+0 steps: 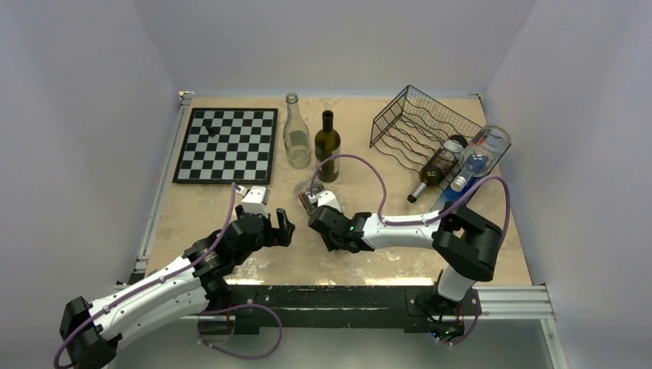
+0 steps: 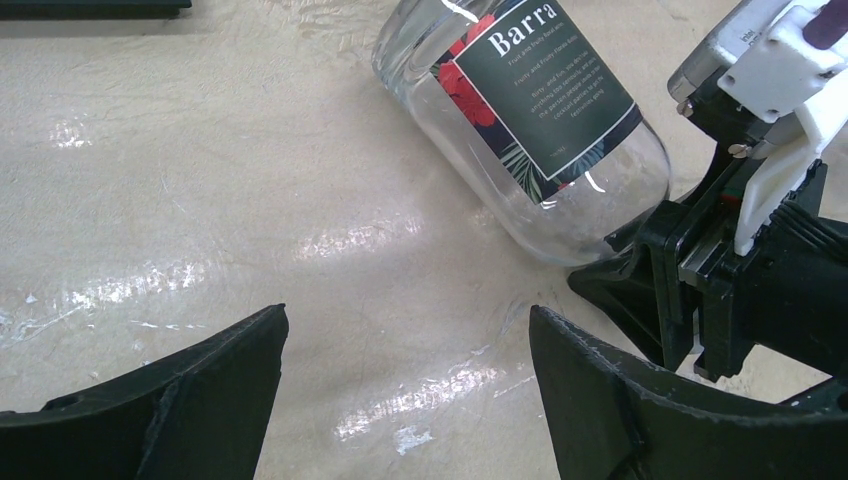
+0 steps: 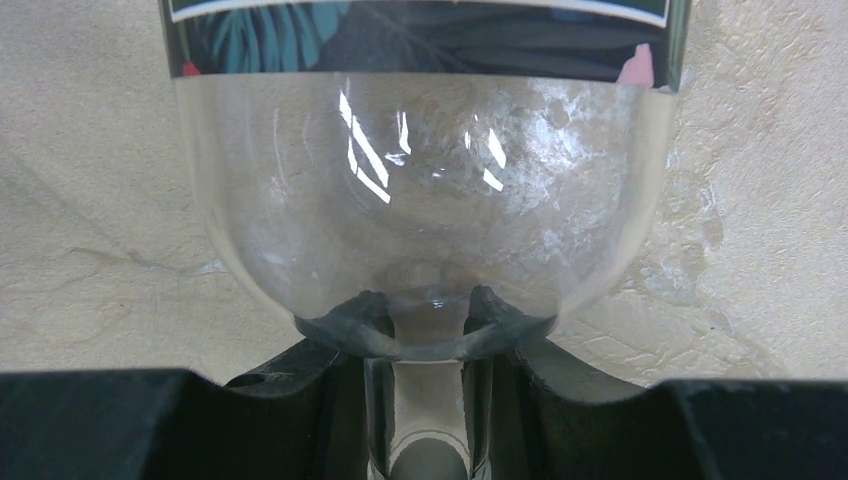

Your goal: Put the wine bottle on the wine rack

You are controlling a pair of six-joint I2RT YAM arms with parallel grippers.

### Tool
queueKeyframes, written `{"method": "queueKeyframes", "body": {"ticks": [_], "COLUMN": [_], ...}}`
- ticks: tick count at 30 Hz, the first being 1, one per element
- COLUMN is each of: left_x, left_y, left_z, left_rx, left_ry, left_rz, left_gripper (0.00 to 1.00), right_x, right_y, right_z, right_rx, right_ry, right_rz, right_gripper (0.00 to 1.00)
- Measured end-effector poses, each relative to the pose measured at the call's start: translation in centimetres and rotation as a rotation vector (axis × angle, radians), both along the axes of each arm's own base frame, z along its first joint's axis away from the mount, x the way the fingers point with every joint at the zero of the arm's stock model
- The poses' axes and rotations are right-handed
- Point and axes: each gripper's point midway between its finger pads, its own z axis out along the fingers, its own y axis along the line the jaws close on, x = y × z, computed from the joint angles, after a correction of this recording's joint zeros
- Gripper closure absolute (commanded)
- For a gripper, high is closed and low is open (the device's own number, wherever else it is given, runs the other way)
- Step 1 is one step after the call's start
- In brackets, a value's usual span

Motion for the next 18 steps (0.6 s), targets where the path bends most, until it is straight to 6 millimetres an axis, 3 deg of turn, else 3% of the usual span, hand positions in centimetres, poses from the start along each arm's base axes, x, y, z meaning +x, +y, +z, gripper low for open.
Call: {"method": "queueKeyframes", "body": {"ticks": [7,18], "left_x": [0.0,-0.2], "left_y": [0.1,0.3], "left_z": [0.3,0.4], "left_rx": [-0.008,-0.006], "left_ry": [-0.008,-0.013], "left_rz": [0.0,-0.003], "left_gripper": [0.06,0.06], "right_x": [-0.1,-2.7], "right_y": [-0.9,-5.4], "right_z": [0.7,6.0], "right_rx": [-0.035,-0.061], "right_ry": [-0.003,0.033], "right_rz": [0.007,0.049], "right_gripper": [1.0,1.0]}}
